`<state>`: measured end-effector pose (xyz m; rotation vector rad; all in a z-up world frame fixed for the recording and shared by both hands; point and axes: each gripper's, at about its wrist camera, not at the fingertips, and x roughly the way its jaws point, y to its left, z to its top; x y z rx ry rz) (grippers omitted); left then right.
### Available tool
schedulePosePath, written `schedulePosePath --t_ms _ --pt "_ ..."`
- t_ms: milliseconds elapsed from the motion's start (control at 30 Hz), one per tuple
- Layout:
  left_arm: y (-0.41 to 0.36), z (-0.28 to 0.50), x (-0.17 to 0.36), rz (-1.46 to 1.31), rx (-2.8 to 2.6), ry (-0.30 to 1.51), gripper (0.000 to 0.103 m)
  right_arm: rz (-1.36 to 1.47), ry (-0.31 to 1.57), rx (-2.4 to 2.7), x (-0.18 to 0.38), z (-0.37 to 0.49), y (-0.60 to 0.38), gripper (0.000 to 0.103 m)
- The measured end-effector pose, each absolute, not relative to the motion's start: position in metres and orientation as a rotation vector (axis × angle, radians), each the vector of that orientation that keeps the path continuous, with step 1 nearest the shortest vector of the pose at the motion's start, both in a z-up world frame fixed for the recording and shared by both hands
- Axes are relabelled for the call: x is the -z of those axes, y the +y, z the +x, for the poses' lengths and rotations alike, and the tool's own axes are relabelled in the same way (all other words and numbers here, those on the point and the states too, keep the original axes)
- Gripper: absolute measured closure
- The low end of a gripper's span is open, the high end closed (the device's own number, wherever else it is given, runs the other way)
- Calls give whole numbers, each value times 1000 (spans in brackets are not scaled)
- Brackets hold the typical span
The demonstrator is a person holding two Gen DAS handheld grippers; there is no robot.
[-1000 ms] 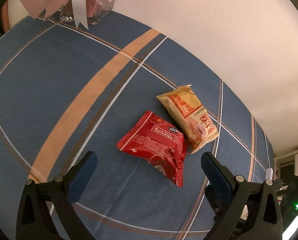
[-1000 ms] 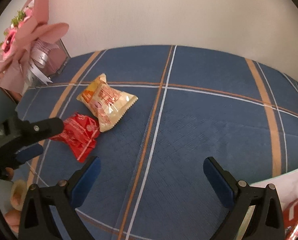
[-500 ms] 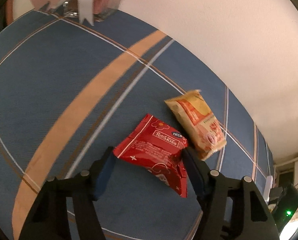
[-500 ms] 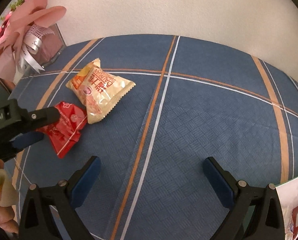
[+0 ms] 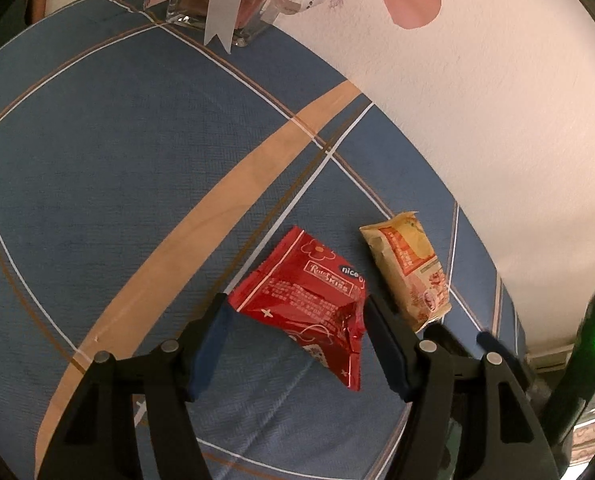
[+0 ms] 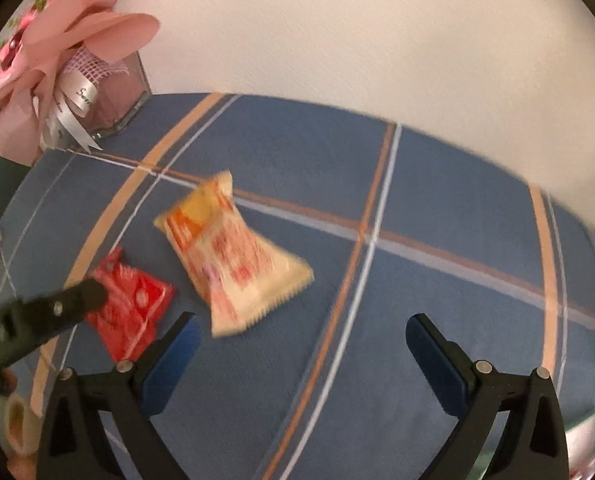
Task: Organize snacks
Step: 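Grasp the red packet with the left gripper while the right grasps the yellow Swiss-roll packet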
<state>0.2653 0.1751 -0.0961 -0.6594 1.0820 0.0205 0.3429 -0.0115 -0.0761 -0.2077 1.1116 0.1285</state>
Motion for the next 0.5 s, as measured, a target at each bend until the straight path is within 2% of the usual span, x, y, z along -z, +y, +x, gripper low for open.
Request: schedulePosePath --t_ms 167,267,467,500 --pt "182 262 95 -682 -22 1078 34 -275 1117 -195 75 359 11 3" --pt "184 262 98 -699 -14 1080 34 -297 1131 -194 83 369 20 9" --pt "179 264 97 -697 7 1076 34 -256 1148 -225 100 378 30 13" --pt "178 264 98 -699 12 1077 34 -255 1149 -229 101 378 32 17"
